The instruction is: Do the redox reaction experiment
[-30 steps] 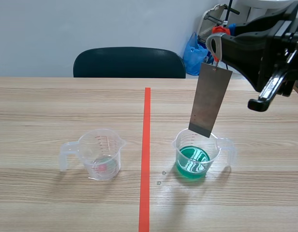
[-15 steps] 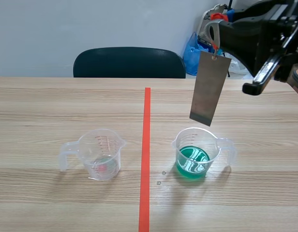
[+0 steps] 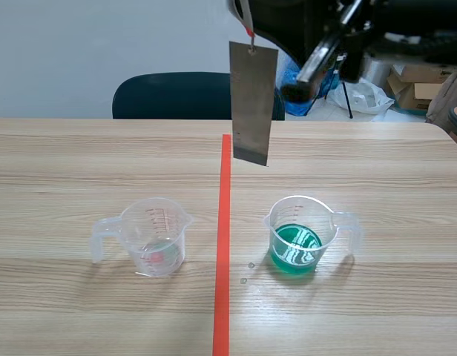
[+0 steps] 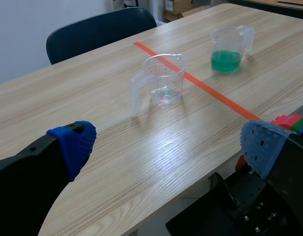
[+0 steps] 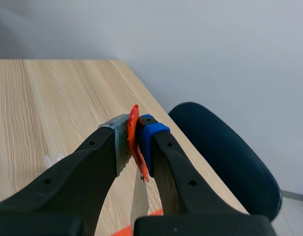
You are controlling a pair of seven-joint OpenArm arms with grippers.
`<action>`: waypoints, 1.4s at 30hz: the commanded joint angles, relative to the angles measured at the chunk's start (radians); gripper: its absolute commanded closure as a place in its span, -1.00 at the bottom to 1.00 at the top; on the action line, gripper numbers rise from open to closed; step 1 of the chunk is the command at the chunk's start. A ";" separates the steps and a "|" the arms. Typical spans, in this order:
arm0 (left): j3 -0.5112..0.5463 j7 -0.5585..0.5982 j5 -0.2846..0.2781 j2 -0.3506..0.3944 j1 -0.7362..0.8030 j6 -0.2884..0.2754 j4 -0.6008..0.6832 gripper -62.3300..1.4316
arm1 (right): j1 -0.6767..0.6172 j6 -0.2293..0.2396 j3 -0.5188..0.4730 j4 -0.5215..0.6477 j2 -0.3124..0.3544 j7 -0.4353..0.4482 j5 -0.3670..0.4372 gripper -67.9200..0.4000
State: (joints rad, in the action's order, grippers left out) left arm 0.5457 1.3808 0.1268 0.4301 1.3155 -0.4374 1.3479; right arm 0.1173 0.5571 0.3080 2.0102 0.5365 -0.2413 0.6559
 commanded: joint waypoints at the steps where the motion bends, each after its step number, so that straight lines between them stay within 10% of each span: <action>1: 0.006 0.014 -0.010 -0.002 0.001 0.002 0.006 -1.00 | 0.043 -0.010 0.021 -0.024 -0.011 0.009 0.011 0.97; 42: 0.006 0.015 -0.010 -0.003 0.001 0.002 0.006 -1.00 | 0.232 -0.090 0.438 -0.236 -0.271 -0.045 -0.040 0.97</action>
State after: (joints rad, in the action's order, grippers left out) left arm 0.5457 1.3811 0.1268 0.4301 1.3155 -0.4374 1.3479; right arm 0.3344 0.4740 0.7467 1.7817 0.2741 -0.3004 0.6102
